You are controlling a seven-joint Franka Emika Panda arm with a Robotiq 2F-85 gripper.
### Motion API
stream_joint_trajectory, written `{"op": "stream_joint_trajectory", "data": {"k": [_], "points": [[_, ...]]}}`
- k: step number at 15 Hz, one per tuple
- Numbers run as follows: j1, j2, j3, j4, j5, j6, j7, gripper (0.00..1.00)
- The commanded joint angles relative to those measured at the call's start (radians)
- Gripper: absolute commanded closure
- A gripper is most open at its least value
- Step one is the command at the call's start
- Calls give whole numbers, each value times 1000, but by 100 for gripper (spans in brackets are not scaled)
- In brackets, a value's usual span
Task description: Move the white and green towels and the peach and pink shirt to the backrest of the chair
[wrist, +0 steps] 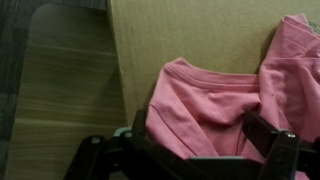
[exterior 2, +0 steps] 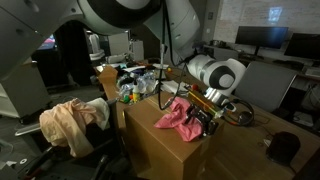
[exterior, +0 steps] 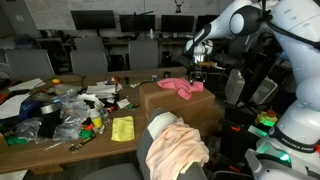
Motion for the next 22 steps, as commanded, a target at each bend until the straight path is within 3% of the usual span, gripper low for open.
{"op": "stream_joint_trajectory", "data": {"k": [1,20,21,22], "points": [[-8,35,8,70,-34,-62,38,0],[-3,38,19,27,-27,55,37,0],[-3,38,19,26,-27,55,37,25],[-4,39,20,28,-27,56,36,26]]}}
